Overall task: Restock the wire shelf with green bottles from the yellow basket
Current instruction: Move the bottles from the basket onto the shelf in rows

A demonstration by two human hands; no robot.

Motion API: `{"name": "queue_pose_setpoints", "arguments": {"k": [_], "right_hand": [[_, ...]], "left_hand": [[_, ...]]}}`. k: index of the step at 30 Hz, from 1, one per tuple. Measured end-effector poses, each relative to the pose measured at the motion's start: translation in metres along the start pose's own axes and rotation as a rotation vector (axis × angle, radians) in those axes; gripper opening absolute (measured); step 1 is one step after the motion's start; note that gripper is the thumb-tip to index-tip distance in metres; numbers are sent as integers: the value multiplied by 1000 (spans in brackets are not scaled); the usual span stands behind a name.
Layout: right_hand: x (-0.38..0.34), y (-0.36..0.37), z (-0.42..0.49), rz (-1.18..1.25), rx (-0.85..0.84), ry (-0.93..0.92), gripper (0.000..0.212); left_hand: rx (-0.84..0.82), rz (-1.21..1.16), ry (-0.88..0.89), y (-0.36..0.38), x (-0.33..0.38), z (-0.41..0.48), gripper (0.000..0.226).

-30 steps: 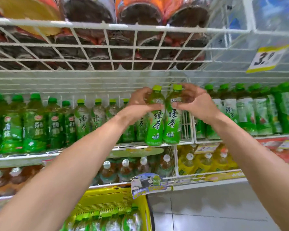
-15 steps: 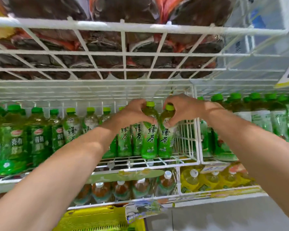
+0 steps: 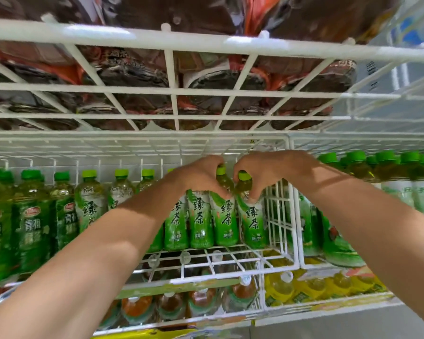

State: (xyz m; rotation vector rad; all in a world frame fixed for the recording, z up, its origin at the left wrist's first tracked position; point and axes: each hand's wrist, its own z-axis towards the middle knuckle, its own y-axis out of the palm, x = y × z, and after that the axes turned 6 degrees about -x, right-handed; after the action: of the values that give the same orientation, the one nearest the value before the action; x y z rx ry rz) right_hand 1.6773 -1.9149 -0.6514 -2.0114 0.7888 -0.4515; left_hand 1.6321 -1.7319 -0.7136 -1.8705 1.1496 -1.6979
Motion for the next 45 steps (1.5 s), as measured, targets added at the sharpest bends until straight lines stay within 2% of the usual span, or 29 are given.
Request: {"name": "queue_pose_setpoints", "arguments": {"k": [3,7,11,16,21,27,33,38,45], "right_hand": [[-1,-8,6,8,-43,35,60],[3,-7,11,63,-48,105,61],[3,-5,17,115,-40,205,83],[3,9,36,234,64,293,93],[1,21,49,315,78,359,90],[3,30,58,402,162,351,82],[13,32,64,468,255,386,83],[11,28,67,412,153,405,101],[10,23,65,335,121,397,99]], "left_hand": [[-56,128,-8,-10,1,8,58],[-71,142,-27,-11,-3,16,60],[-72,142,-50,-9,-12,24,73],[-95,121,-79,-8,-21,32,74],[-113,147,-78,-3,-15,37,68],[-106,159,-39,5,-16,41,63],[-206,245,-56,-14,-8,53,73],[-236,300,-56,-6,-6,56,75],[-191,265,-26,0,-13,54,72]]}}
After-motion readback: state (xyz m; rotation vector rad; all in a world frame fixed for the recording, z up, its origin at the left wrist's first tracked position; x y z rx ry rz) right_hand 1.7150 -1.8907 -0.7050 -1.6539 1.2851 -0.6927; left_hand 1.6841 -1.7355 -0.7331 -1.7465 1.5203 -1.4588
